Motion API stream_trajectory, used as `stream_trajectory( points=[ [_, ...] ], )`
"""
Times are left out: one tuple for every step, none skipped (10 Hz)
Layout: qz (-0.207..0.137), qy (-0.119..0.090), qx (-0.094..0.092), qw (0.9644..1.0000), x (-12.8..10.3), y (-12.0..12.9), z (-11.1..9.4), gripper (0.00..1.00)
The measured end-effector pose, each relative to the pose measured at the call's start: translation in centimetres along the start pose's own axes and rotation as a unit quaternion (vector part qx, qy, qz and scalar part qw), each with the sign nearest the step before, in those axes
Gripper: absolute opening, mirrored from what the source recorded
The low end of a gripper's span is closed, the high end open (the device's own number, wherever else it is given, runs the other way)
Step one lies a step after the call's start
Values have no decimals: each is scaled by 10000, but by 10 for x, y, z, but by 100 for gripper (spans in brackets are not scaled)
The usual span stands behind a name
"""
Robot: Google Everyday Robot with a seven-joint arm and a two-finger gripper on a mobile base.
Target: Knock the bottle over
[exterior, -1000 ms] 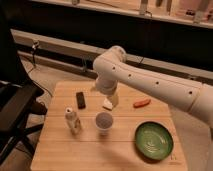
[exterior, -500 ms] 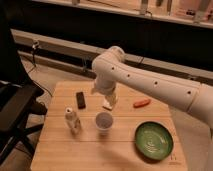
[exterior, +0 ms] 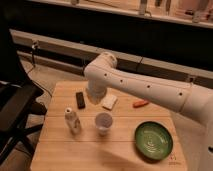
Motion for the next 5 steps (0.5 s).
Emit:
stream_trajectory(
  points=[
    [-143, -139, 50, 9998, -7, -7, 6, 0],
    [-240, -290, 103, 9992, -12, -9, 8, 0],
    [-393, -408, 149, 9983, -22, -16, 10, 0],
    [-549, -496, 200, 9971, -30, -22, 10, 1],
    [-643, -561, 266, 9960, -36, -24, 11, 5]
  ],
)
